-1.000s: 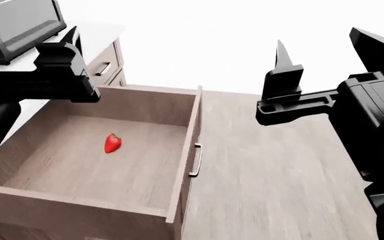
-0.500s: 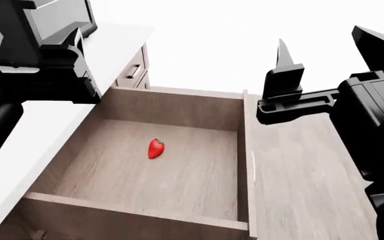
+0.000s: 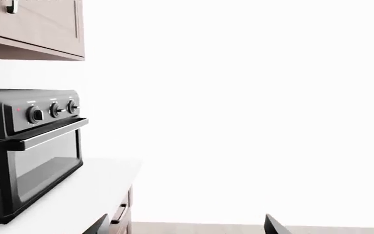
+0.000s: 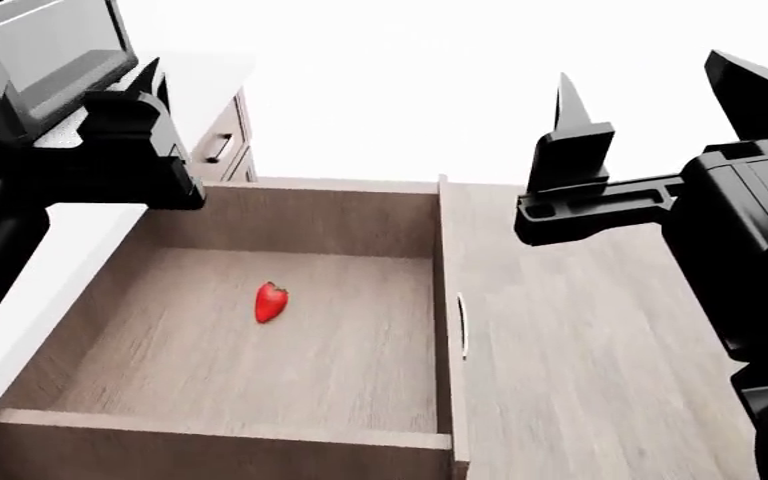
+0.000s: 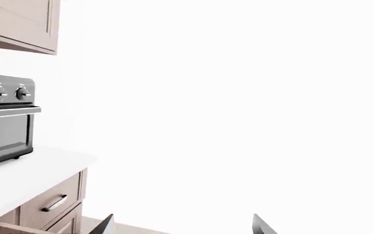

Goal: Close the right drawer.

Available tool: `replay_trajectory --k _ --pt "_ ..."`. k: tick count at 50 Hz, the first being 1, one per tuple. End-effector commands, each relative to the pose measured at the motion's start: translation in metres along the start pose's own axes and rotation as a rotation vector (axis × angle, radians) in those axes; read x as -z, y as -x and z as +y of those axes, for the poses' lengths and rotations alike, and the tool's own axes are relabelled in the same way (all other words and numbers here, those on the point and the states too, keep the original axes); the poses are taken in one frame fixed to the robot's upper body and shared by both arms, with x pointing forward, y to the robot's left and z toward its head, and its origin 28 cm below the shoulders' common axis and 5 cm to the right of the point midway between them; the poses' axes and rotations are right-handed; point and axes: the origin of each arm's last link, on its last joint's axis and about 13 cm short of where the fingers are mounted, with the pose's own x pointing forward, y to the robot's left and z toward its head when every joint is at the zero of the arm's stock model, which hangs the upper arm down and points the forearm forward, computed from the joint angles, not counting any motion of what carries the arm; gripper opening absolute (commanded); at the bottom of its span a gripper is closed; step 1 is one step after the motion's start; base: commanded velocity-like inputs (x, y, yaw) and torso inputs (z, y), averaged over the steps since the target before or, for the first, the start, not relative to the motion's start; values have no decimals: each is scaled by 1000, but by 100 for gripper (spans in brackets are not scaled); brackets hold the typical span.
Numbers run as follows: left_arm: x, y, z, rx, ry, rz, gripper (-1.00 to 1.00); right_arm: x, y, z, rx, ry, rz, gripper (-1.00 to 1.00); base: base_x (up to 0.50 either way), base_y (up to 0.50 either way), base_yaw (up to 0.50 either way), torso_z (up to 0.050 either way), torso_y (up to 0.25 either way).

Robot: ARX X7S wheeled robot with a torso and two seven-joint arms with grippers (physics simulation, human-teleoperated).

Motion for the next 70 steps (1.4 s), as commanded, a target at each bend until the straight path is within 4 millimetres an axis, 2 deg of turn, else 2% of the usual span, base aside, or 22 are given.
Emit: replay_trajectory --k 1,11,30,38,45,57,70 --pt "0 0 0 0 1 0 100 1 -1 0 6 14 3 100 -504 51 0 0 0" --pt "0 0 1 -1 3 0 100 -2 0 -1 17 13 -20 100 -106 21 0 0 0" --pt "-1 0 1 -3 4 -1 100 -2 0 -1 22 17 -17 100 499 30 0 0 0" --pt "-2 1 1 -1 5 -2 100 -6 2 0 -1 -11 -80 100 2 -35 0 0 0" --pt "-1 0 0 -2 2 -1 100 -3 0 -1 26 14 -40 100 29 -473 0 0 0" --pt "-1 0 0 0 1 -1 100 -7 2 -1 6 -3 -89 100 0 0 0 0 1" --pt "-2 1 0 -1 2 -2 100 0 -3 -6 43 21 -17 100 9 -141 0 0 0"
